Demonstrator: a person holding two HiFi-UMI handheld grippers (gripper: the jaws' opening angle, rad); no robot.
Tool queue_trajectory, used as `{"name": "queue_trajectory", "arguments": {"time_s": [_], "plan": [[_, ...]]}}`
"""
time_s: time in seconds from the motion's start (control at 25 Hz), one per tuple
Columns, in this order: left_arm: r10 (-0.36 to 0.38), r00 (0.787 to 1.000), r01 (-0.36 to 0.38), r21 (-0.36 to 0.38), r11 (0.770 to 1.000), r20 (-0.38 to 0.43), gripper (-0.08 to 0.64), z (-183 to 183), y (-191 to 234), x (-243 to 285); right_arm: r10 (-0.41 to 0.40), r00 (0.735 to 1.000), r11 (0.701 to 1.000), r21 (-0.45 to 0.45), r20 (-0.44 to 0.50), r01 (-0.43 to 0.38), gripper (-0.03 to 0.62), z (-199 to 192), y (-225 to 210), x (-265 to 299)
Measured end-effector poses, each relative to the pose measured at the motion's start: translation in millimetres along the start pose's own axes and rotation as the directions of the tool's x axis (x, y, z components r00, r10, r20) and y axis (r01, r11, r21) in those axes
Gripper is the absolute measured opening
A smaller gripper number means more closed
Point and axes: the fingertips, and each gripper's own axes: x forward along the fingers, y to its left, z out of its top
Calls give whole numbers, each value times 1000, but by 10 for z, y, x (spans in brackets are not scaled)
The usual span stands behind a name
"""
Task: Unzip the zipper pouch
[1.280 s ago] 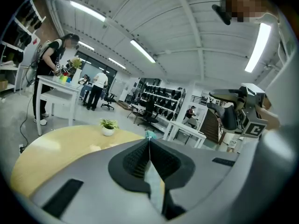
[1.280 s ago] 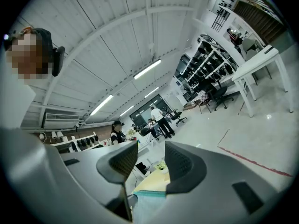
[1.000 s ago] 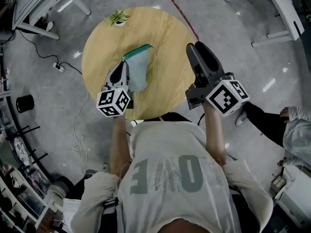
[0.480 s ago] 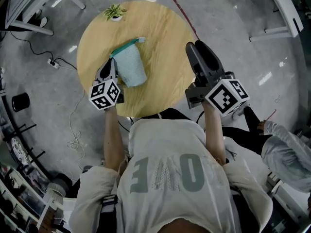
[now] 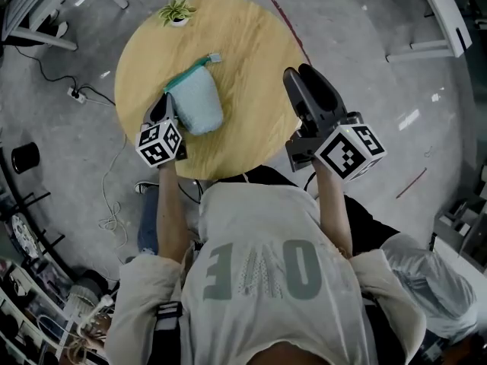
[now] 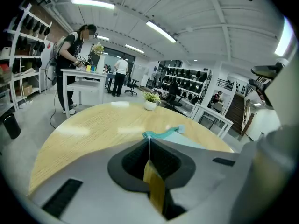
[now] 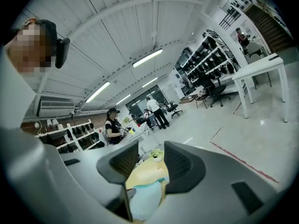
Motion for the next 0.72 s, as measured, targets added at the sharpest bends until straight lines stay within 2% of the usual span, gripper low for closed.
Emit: {"name": "queue_trajectory", "arguments": {"time_s": [0.44,0.6,0.72], "plan": [[39,999,-39,-5,999,-10,32,8,53,63,21,1000,1000,-12,-17,-21,181,-52,53,-26],[43,999,-43,-19,999,-20,112,-20,67,47,32,999,999,-12,-14,-33,182,-51,79,-48],[49,999,-49,-24,999,-12,137,-7,77,8,40,999,999,-16,-10,-40,183,-40,107,-82]]}}
